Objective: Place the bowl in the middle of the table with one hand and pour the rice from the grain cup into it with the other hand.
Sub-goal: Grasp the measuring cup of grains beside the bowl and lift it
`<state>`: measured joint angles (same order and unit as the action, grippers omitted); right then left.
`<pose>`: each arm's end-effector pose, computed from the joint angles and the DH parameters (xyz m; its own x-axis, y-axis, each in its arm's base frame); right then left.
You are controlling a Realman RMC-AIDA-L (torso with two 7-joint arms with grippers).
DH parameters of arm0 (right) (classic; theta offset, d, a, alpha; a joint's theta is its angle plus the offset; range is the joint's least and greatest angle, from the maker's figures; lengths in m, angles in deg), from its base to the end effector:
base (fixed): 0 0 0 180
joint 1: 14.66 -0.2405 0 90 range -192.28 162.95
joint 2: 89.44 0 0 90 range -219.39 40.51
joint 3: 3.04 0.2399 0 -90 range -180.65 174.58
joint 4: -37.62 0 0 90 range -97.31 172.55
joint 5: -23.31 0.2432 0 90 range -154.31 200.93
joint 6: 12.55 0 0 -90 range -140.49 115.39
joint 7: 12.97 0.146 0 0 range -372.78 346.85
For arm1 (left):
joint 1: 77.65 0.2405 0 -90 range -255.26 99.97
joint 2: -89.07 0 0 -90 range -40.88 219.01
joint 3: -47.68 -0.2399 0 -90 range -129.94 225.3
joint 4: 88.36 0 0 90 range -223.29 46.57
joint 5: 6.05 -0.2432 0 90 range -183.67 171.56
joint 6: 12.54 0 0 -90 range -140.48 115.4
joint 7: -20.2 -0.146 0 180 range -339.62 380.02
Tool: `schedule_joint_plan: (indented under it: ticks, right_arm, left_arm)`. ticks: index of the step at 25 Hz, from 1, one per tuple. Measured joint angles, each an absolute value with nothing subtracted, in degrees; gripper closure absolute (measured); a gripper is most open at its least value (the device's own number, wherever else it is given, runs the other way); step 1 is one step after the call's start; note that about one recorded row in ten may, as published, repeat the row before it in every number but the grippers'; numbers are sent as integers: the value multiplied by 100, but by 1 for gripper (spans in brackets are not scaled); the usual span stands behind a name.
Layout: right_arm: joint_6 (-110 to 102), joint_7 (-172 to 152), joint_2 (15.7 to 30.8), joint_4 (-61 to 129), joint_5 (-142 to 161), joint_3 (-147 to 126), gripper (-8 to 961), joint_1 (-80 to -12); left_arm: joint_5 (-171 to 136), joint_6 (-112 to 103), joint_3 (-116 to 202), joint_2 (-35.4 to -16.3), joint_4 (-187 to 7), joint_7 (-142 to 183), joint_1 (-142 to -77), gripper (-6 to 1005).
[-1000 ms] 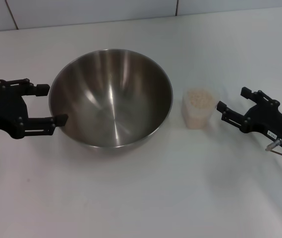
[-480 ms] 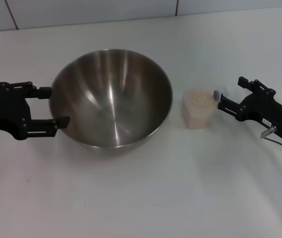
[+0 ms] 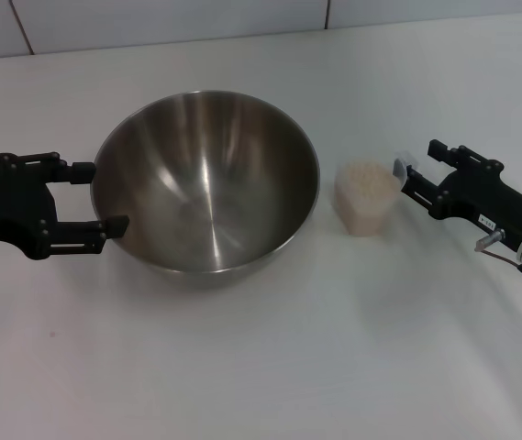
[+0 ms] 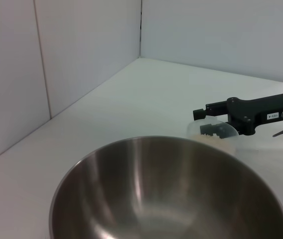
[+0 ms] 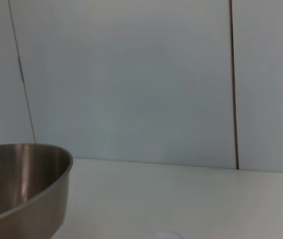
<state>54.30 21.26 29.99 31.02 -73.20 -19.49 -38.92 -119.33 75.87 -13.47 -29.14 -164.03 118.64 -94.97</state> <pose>0.3656 0.3111 -0.0416 0.7136 -0.2191 -0.6653 -0.6784 -0.4529 -0.5785 -0.2184 0.3426 0.0641 0.9359 0.2410 0.2571 0.3119 -0.9060 -0.2861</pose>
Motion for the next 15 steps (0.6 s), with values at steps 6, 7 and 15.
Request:
schedule_joint_plan:
  ticks: [6, 7, 15]
  right_arm:
    - [5435, 1890, 2999, 3214, -7185, -1947, 404, -3911]
    - [5437, 1866, 2999, 3226, -7170, -1947, 444, -3920]
    - [5482, 1819, 2999, 3235, -7156, -1947, 777, -3959]
  left_arm:
    - [-11934, 7587, -1375, -2914, -16421, 11870, -9505, 197]
    - [-11933, 7587, -1388, -2911, -16435, 11877, -9509, 197]
    - [-11933, 7587, -1398, -2905, -16451, 11896, -9522, 197]
